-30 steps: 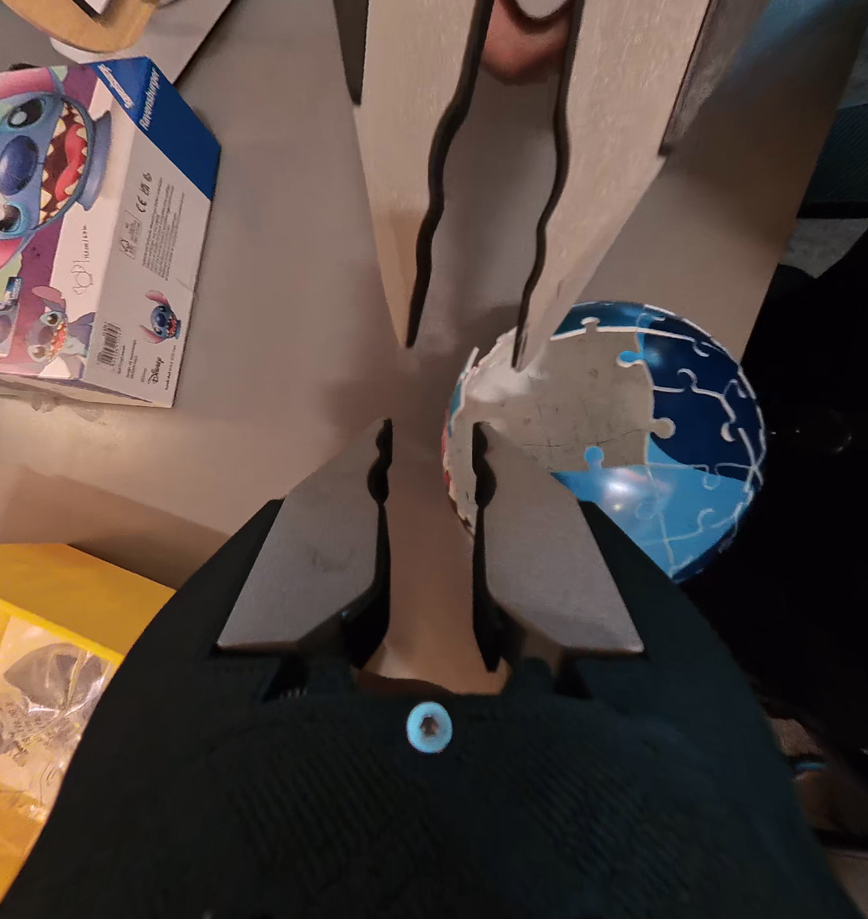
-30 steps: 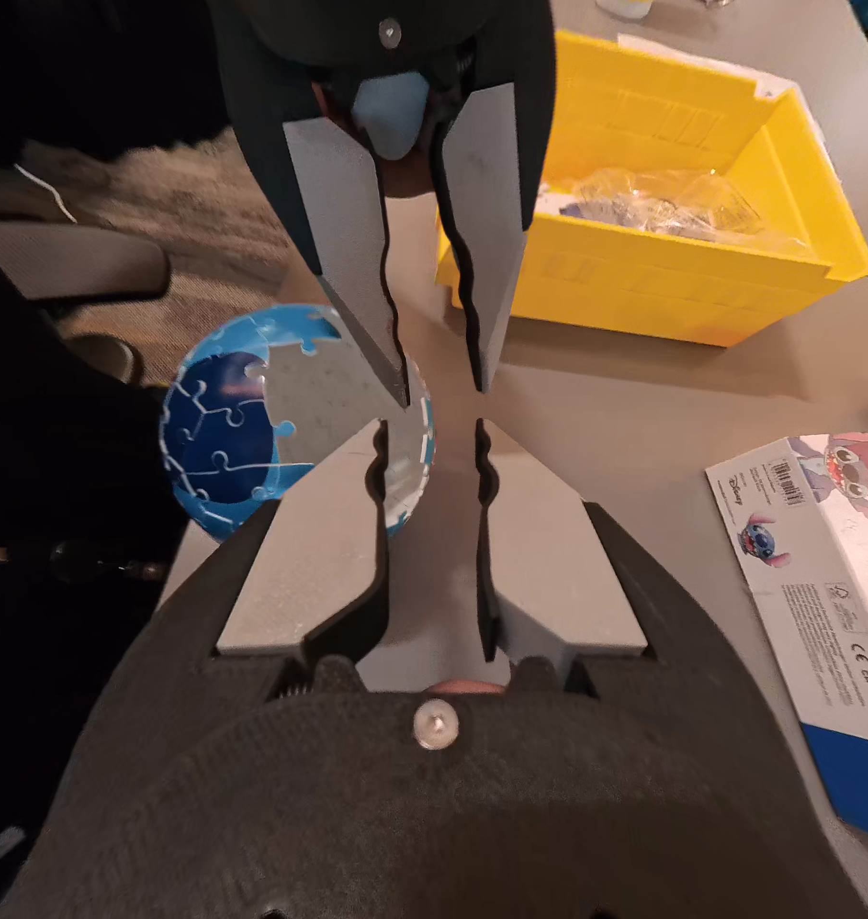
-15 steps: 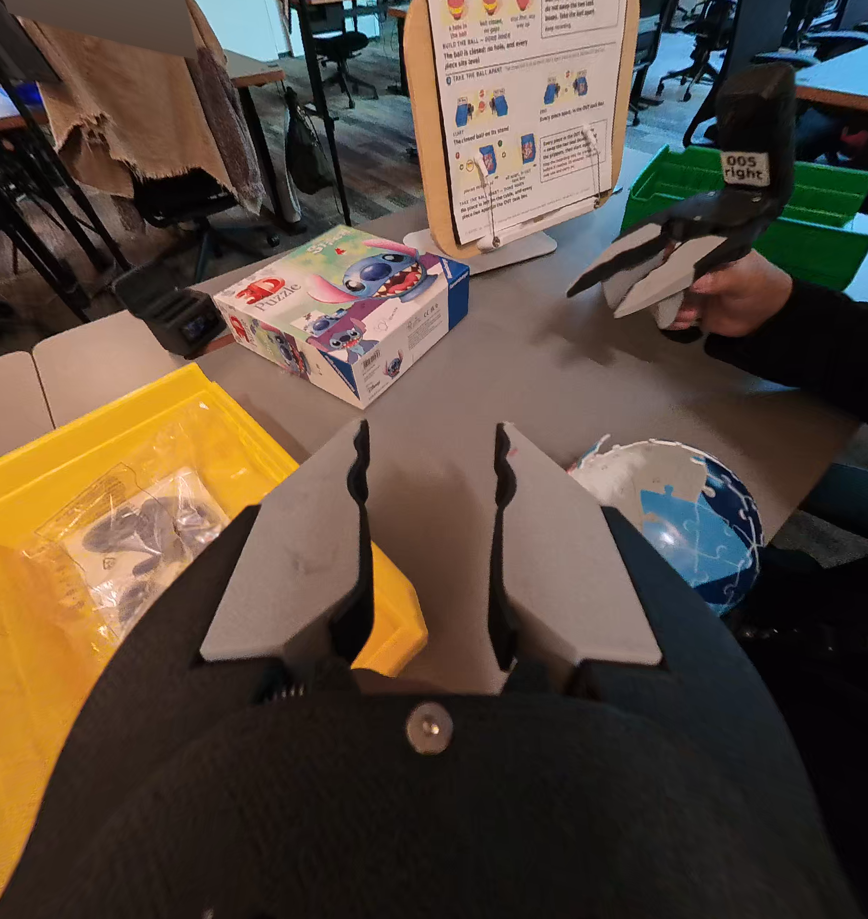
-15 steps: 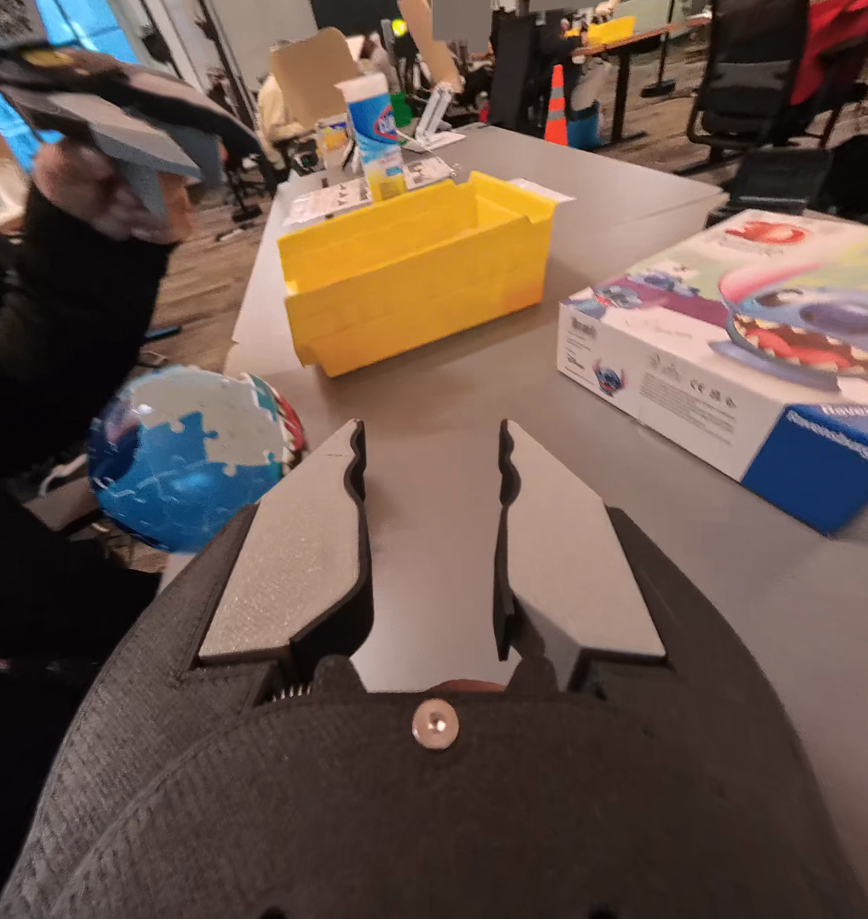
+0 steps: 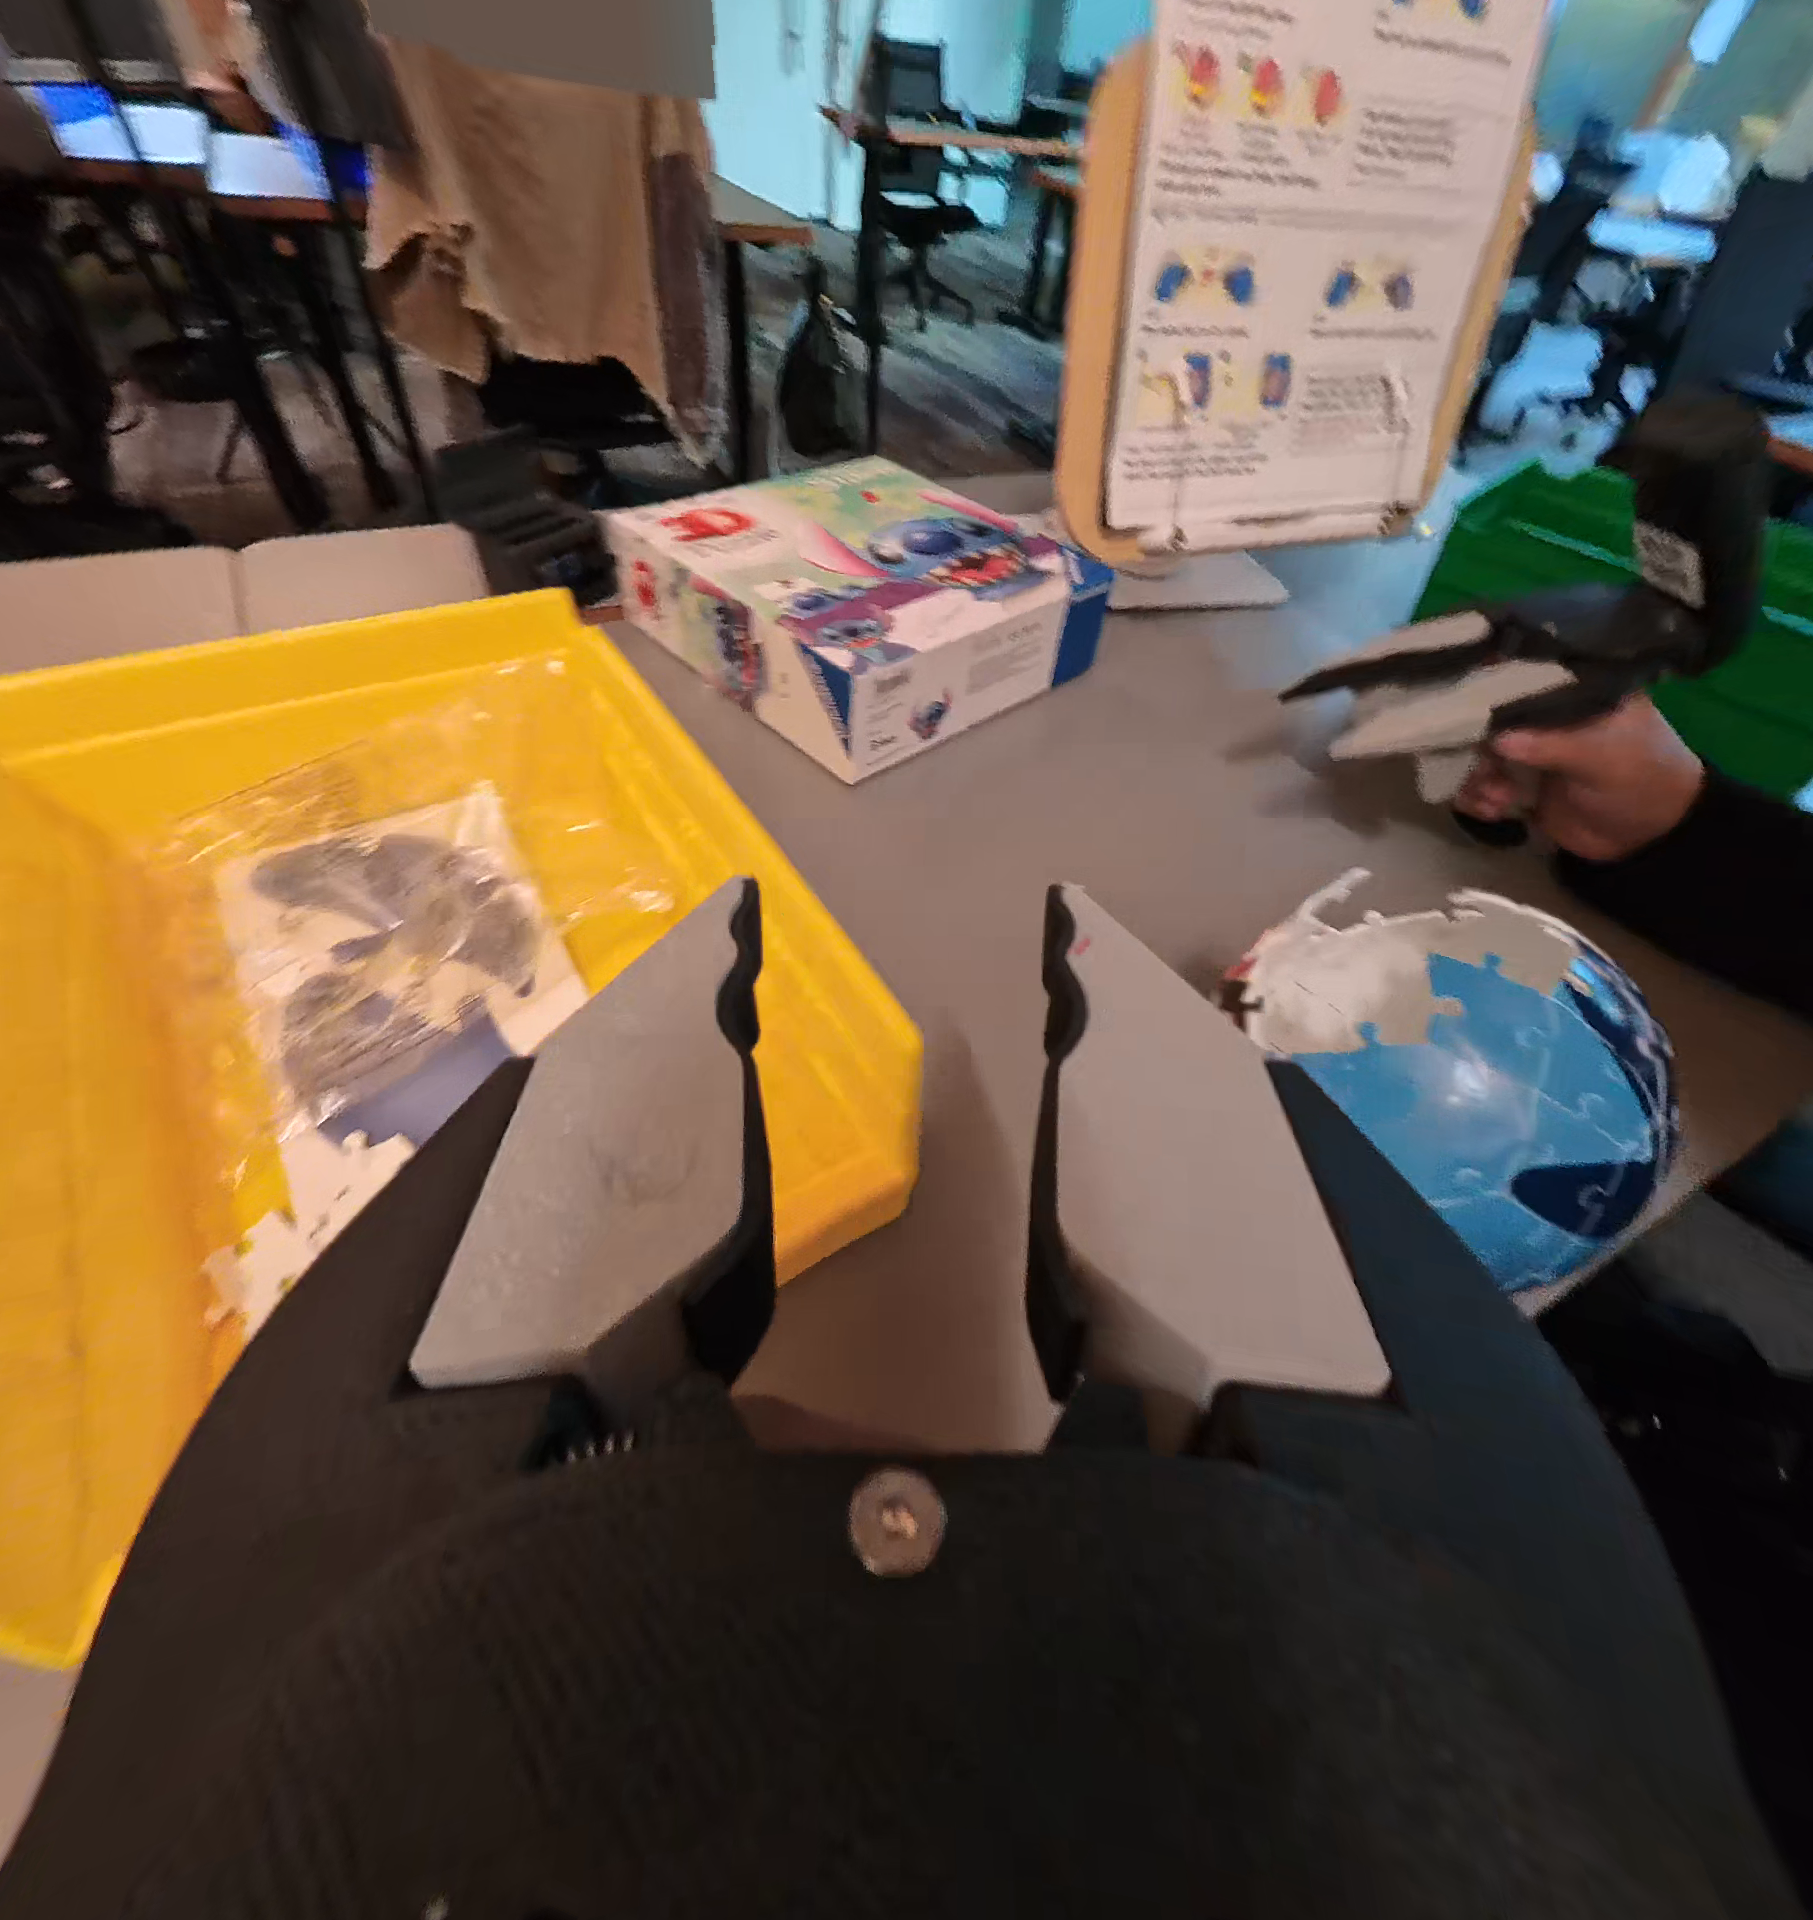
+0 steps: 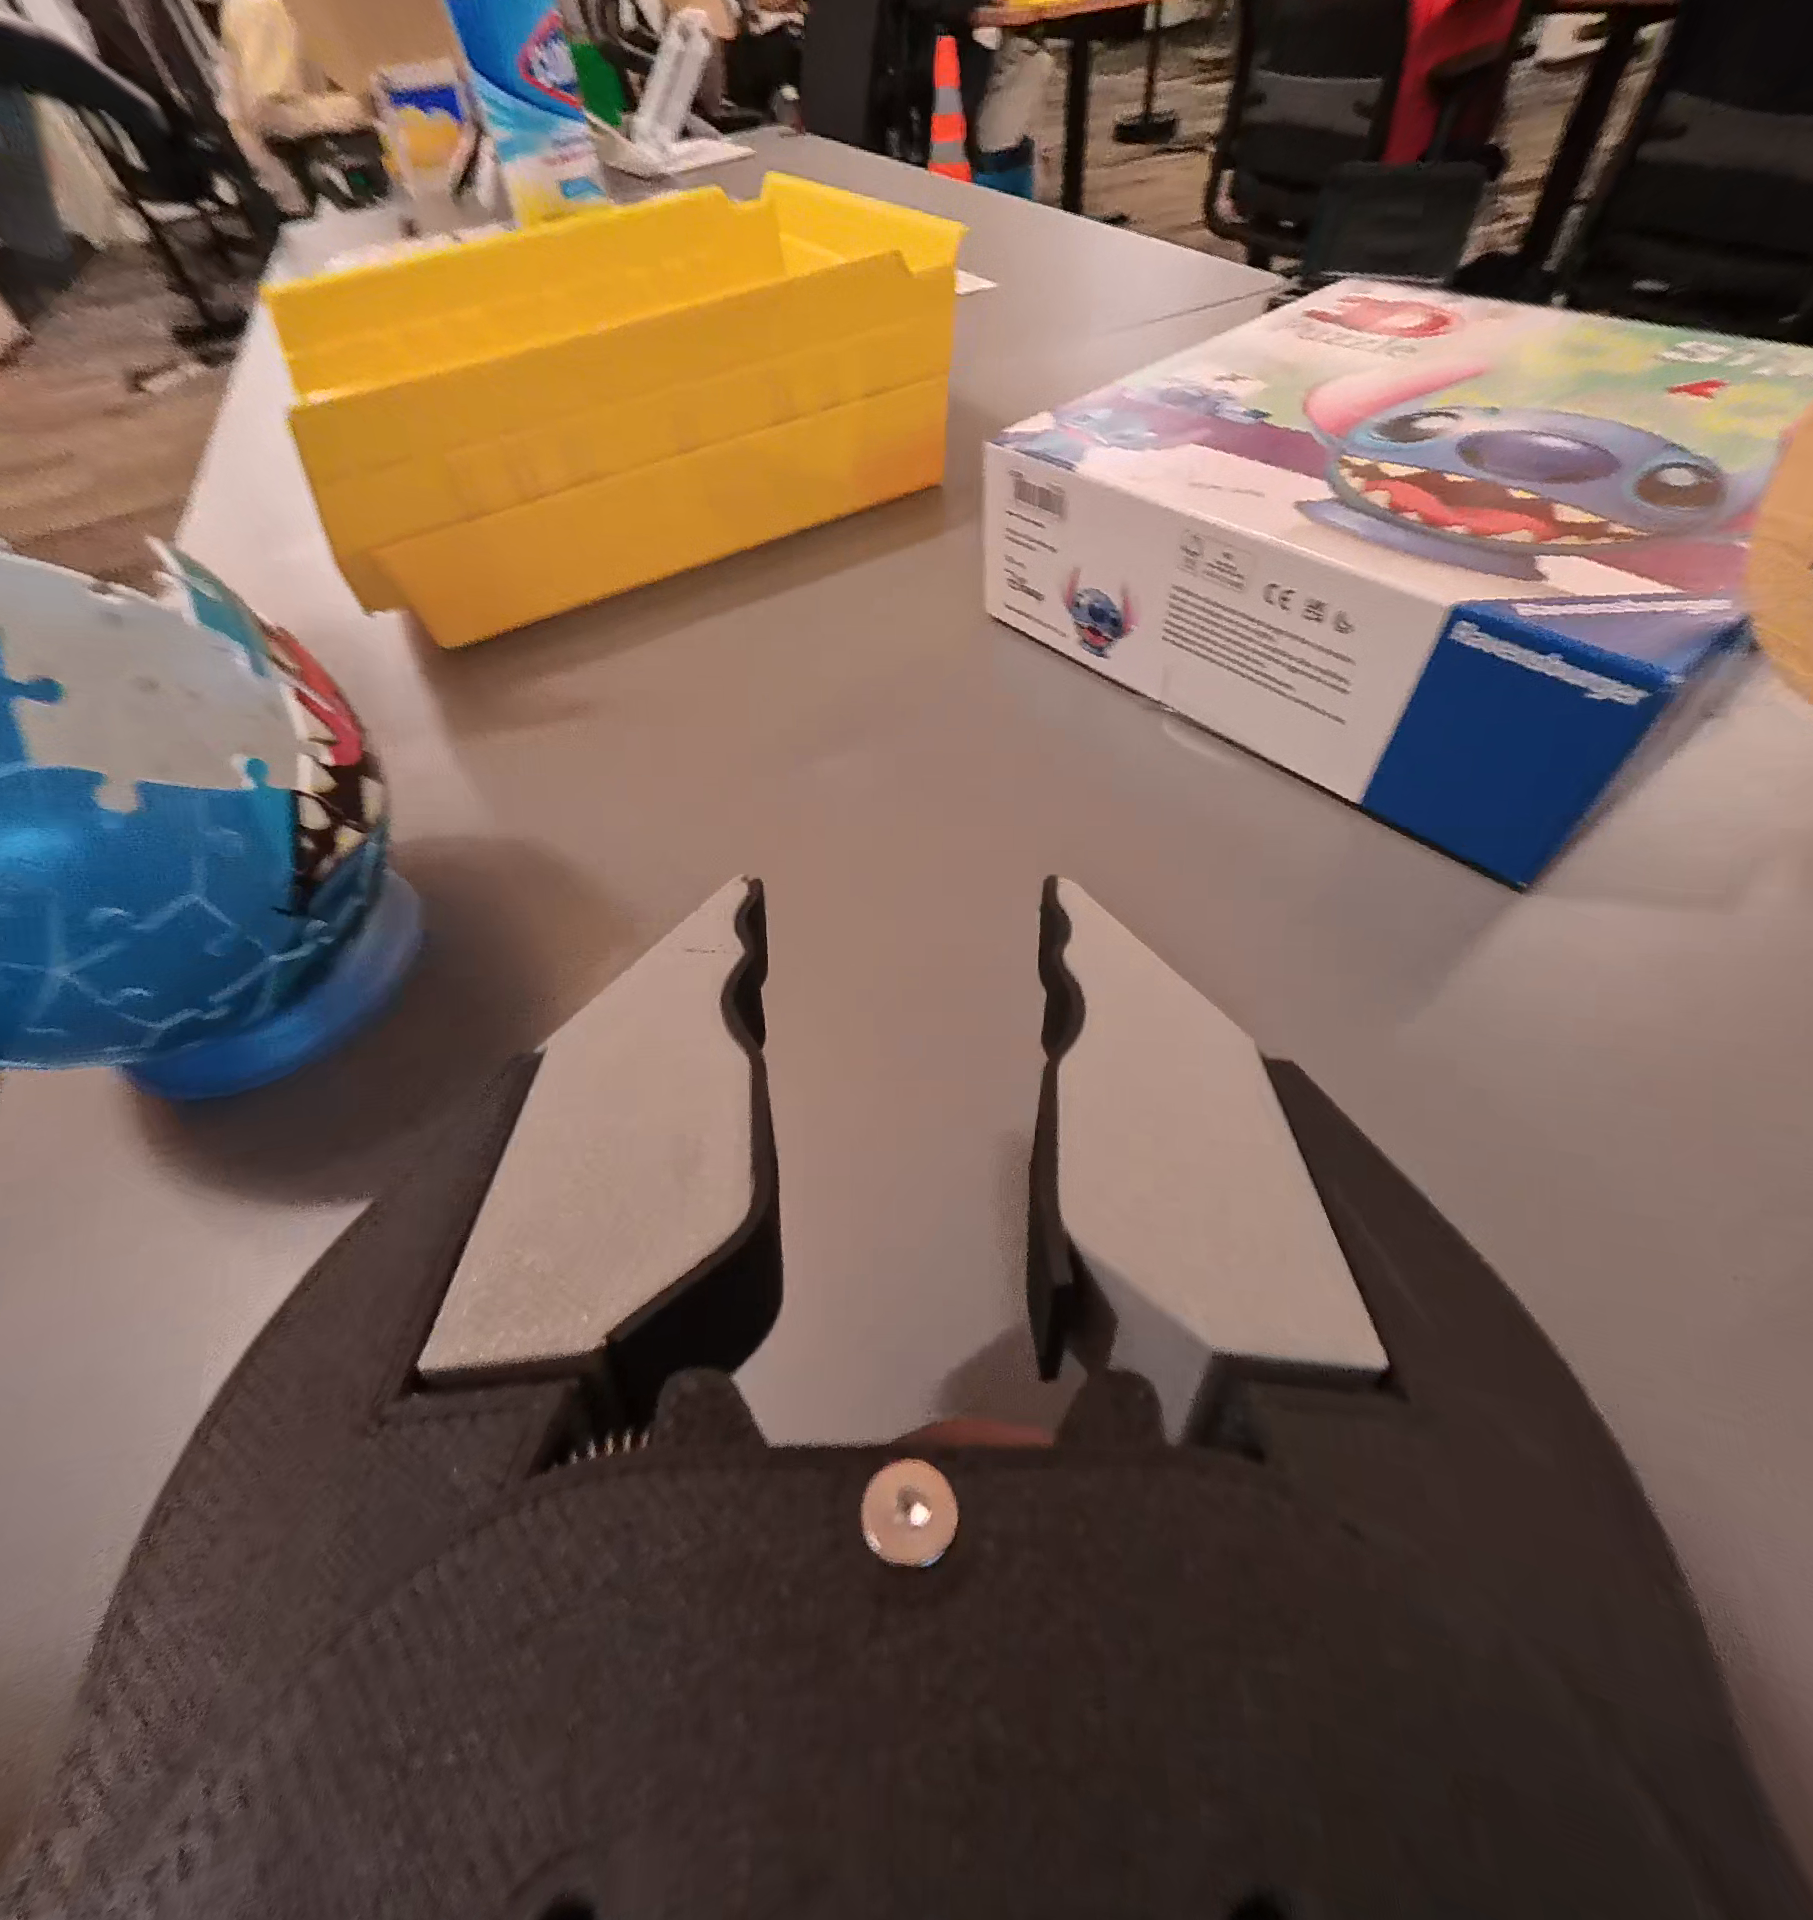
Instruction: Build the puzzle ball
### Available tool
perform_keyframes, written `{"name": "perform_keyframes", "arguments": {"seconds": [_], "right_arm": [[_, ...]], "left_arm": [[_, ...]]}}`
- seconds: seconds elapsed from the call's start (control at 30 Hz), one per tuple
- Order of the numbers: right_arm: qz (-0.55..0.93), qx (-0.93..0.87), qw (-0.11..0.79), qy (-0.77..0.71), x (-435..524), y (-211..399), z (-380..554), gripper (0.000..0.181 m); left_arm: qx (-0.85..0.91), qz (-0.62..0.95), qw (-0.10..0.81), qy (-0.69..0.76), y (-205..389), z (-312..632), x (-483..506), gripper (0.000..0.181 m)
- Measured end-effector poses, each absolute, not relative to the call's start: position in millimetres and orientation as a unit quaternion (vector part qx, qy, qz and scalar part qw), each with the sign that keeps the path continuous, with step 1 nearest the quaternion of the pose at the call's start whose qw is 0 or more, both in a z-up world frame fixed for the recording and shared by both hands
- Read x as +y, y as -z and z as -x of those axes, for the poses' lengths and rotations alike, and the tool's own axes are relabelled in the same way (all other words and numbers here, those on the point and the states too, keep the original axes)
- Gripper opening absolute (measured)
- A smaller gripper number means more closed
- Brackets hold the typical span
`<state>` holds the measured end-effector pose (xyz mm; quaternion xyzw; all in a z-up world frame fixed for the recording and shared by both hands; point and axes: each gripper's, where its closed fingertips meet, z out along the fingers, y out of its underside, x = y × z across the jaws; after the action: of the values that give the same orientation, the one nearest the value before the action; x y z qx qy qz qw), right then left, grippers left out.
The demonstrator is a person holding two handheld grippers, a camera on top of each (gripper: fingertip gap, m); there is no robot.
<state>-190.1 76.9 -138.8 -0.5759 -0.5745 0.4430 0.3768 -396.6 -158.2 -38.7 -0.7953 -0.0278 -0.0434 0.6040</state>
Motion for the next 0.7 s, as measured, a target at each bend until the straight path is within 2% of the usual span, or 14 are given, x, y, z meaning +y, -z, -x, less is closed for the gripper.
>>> {"name": "perform_keyframes", "arguments": {"seconds": [0.2, 0.5, 0.7], "right_arm": [[0.607, -0.579, 0.415, -0.353, 108, 160, 186, 0.050], [0.638, -0.612, 0.388, -0.260, 120, 191, 187, 0.052], [0.646, -0.610, 0.378, -0.259, 125, 194, 191, 0.054]], "left_arm": [[-0.159, 0.752, 0.639, 0.002, 45, 478, -184, 0.054], [-0.144, 0.778, 0.611, -0.006, 72, 512, -167, 0.054], [-0.137, 0.783, 0.605, -0.039, 81, 526, -168, 0.054]]}}
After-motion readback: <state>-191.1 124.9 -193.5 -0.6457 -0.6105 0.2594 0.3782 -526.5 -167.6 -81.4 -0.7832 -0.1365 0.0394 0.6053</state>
